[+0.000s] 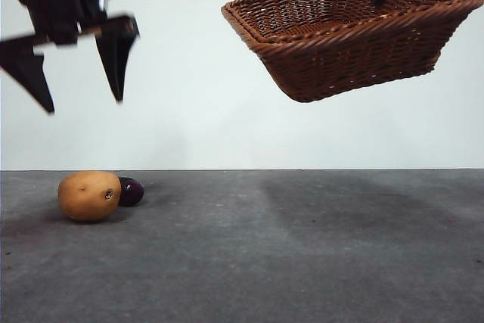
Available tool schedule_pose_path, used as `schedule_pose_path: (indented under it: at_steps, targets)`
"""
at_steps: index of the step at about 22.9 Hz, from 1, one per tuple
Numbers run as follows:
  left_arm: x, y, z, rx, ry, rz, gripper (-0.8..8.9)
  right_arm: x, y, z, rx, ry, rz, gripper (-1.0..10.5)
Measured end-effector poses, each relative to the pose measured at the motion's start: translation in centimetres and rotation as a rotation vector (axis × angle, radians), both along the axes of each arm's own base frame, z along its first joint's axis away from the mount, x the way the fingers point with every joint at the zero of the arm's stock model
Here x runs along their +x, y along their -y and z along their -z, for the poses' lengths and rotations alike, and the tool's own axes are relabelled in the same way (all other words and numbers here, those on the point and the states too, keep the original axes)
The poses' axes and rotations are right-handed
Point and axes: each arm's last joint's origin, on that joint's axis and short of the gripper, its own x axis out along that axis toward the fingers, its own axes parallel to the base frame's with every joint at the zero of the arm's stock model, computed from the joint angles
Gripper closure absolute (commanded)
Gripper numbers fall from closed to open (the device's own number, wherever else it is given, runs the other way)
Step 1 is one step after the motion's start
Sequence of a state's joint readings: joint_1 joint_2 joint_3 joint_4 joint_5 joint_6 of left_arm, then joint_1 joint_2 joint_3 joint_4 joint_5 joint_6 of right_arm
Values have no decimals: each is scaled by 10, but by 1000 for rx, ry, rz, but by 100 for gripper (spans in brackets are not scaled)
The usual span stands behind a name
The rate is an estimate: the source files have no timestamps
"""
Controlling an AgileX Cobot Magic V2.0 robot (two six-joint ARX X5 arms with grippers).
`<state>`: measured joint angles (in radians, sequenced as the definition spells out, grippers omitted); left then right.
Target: Help me put the vegetables on the table into the basket
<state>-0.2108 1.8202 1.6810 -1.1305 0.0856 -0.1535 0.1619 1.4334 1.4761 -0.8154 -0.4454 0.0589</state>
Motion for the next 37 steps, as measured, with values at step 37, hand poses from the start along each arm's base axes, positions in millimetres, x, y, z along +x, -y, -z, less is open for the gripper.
schedule_pose_path:
  at_steps: [37]
  targets:
    - [32, 23, 90, 57, -244, -134, 293, 2, 0, -2, -45, 76, -53, 956]
